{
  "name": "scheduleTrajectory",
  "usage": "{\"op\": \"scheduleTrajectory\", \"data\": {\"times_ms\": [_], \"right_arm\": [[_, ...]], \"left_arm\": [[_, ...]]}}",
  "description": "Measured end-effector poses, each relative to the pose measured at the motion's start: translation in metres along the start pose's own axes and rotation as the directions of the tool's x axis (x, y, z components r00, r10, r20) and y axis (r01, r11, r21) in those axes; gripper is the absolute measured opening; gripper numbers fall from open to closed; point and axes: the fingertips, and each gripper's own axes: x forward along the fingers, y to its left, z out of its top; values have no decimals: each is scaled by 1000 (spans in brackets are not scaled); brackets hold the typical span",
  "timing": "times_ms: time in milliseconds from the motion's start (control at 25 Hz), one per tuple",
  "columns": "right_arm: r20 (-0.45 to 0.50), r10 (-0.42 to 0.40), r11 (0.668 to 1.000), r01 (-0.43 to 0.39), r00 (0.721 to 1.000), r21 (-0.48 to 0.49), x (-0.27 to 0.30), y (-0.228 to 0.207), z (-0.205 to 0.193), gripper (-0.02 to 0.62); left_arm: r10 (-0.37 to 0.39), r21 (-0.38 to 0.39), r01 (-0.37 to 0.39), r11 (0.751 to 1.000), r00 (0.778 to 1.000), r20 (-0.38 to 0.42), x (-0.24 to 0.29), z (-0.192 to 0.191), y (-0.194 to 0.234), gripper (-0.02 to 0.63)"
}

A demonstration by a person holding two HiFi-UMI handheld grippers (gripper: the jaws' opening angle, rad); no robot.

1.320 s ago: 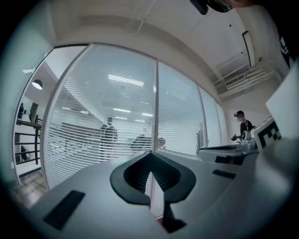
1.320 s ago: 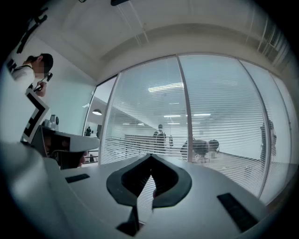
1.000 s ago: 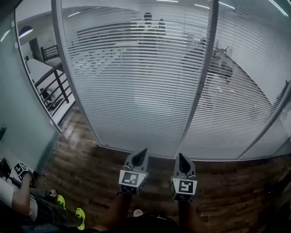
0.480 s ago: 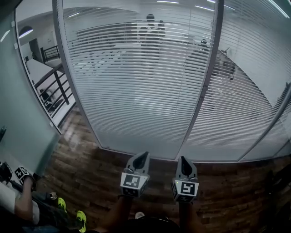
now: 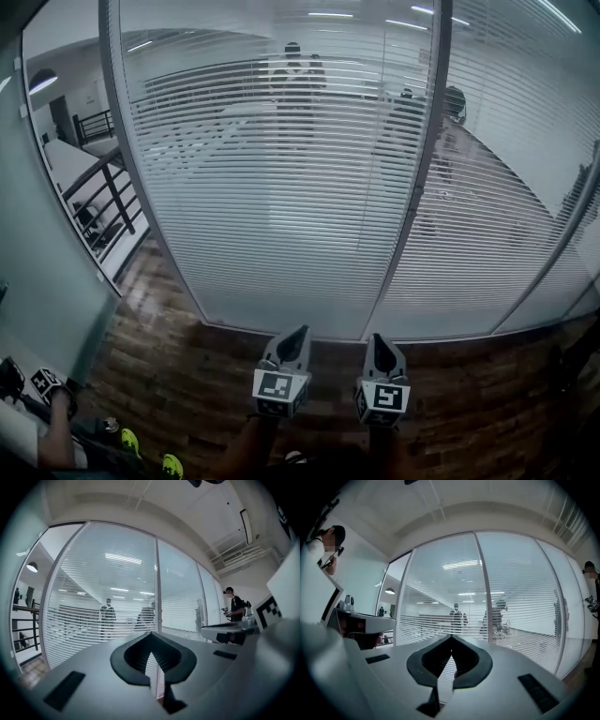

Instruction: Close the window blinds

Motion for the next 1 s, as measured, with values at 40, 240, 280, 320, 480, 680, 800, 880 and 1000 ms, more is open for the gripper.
{"op": "scheduleTrajectory", "data": {"times_ms": [40, 240, 280, 320, 480, 680, 800, 880, 1000], "right_arm": [[-2, -5, 1000, 5, 1000, -2, -1, 1, -1, 2], [16, -15, 1000, 14, 1000, 26, 9, -7, -10, 2], [18, -16, 999, 15, 1000, 35, 13, -9, -13, 2], [15, -17, 999, 17, 1000, 40, 17, -11, -15, 3], [-14, -16, 999, 17, 1000, 30, 36, -19, -25, 3], [-4, -9, 1000, 9, 1000, -2, 68, -37, -18, 3], [11, 0, 1000, 0, 1000, -31, 93, -52, -9, 2], [9, 20, 999, -20, 1000, -46, 111, -61, -10, 2], [-5, 25, 999, -25, 1000, -48, 130, -75, -7, 2]], "left_arm": [[-6, 0, 6, 1000, 1000, -5, -1, -2, -1, 2], [-15, 28, 16, 999, 1000, -21, 13, -8, 1, 2], [-14, 31, 15, 999, 1000, -25, 17, -9, 3, 2], [-12, 33, 13, 999, 1000, -27, 20, -10, 4, 2], [5, 13, -4, 1000, 999, -31, 40, -16, 15, 2], [2, 18, -1, 1000, 999, -34, 77, -19, 19, 2], [-4, 23, 4, 1000, 1000, -22, 107, -12, 17, 2], [6, 19, -5, 1000, 1000, -7, 127, -6, 18, 2], [14, 23, -14, 1000, 1000, 0, 151, -3, 19, 2]]}}
